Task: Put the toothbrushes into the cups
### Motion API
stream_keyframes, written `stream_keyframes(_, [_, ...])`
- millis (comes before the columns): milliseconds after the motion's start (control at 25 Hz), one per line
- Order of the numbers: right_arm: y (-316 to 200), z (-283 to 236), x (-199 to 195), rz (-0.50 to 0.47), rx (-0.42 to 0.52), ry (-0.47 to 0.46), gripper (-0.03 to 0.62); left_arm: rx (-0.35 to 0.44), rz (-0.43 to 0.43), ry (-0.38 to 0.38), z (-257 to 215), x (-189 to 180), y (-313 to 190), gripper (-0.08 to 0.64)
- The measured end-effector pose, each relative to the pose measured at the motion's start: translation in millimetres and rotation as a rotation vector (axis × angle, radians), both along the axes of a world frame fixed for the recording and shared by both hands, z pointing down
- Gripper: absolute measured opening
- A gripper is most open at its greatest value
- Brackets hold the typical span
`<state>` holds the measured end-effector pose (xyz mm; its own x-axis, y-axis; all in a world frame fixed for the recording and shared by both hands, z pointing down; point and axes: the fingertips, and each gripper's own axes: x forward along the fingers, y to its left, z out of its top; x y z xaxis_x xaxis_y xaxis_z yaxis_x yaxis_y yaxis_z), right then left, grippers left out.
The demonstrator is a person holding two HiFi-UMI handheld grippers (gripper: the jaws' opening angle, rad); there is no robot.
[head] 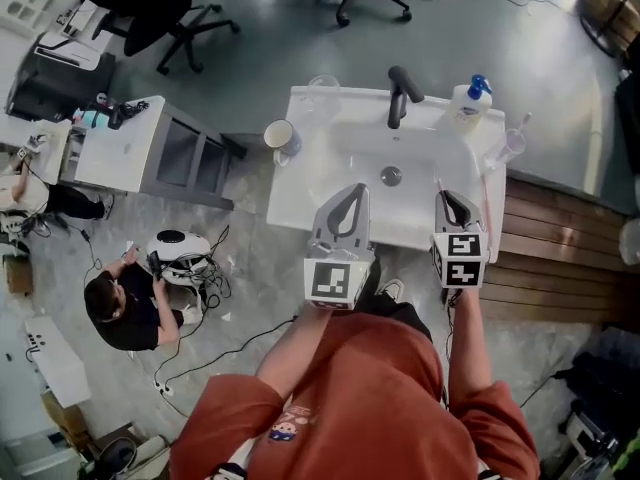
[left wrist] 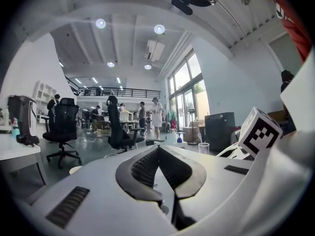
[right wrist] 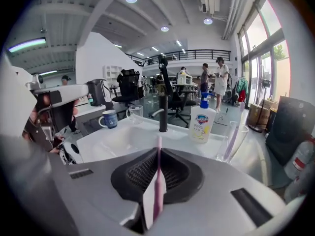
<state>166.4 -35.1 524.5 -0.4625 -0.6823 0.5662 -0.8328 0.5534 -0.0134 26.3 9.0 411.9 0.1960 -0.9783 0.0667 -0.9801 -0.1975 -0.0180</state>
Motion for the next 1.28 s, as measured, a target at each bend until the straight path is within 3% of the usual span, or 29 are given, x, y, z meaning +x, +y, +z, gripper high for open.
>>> stream_keyframes(560, [3,-60,-103,-0.156,0.091,-0.116,0.028,0.016,-0.2,0.005,-37,-99,28,0.018])
stream_keyframes(1280, [-51,-90,-305,-0.318,0.113,-0.164,0.028,0.006,-0.321,0.02,-36,-275,-6,0.018])
